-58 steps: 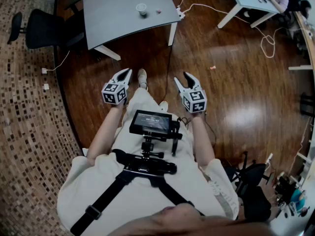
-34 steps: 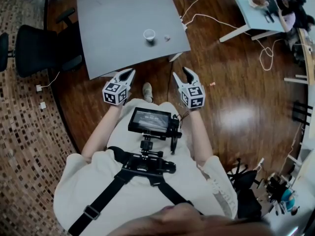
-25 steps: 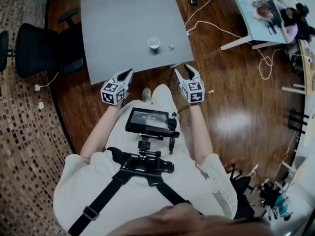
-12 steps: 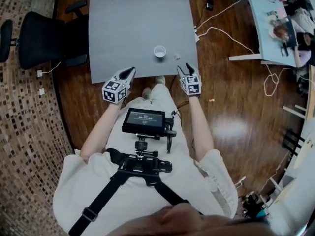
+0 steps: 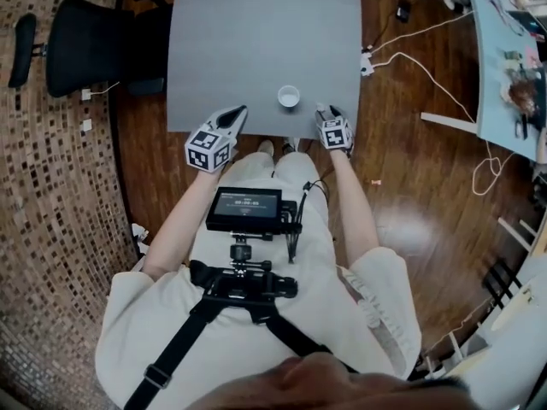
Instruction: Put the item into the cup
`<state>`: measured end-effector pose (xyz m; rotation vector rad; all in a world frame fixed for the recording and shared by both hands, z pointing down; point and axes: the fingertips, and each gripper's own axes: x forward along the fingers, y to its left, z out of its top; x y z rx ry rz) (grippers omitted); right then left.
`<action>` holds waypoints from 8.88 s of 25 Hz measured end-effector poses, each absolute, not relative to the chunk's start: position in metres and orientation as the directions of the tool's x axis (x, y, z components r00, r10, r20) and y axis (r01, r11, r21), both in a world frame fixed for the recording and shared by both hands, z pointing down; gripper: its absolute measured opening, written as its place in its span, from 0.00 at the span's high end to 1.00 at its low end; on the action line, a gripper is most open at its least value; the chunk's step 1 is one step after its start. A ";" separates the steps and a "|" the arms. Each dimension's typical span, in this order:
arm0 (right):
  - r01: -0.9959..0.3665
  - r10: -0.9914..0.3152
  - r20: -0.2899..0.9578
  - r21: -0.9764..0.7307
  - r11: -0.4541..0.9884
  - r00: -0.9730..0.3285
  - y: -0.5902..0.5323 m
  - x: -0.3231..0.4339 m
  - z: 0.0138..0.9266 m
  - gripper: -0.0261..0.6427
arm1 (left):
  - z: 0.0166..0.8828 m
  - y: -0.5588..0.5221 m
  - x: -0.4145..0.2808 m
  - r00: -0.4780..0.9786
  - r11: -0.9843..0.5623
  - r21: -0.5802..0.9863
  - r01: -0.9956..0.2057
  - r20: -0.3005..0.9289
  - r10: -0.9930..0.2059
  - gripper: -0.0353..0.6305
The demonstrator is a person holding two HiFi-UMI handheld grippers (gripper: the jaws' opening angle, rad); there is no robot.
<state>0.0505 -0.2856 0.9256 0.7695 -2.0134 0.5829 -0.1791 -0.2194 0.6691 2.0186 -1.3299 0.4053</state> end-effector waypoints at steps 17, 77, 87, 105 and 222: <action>-0.648 -0.155 0.895 -0.174 0.742 -0.418 -0.283 0.023 0.976 0.81 | 0.676 -0.221 -0.220 0.364 -0.160 0.366 -0.917 0.601 -0.712 0.95; -0.515 -0.219 0.682 -0.266 0.815 -0.698 -0.283 -0.084 0.794 0.63 | 0.686 -0.226 -0.227 0.338 -0.147 0.346 -0.927 0.595 -0.730 0.95; -0.511 -0.343 0.501 -0.247 0.823 -0.795 -0.268 -0.079 0.703 0.63 | 0.675 -0.205 -0.232 0.356 -0.165 0.364 -0.917 0.555 -0.752 0.95; -0.752 -0.619 0.474 -0.156 0.640 -0.626 -0.187 -0.008 0.651 0.65 | 0.636 -0.146 -0.224 0.592 -0.431 0.430 -0.794 0.380 -0.711 0.95; -0.816 -0.708 0.424 -0.166 0.553 -0.565 0.163 0.122 0.627 0.71 | 0.651 0.135 -0.066 0.610 -0.464 0.398 -0.791 0.468 -0.639 0.95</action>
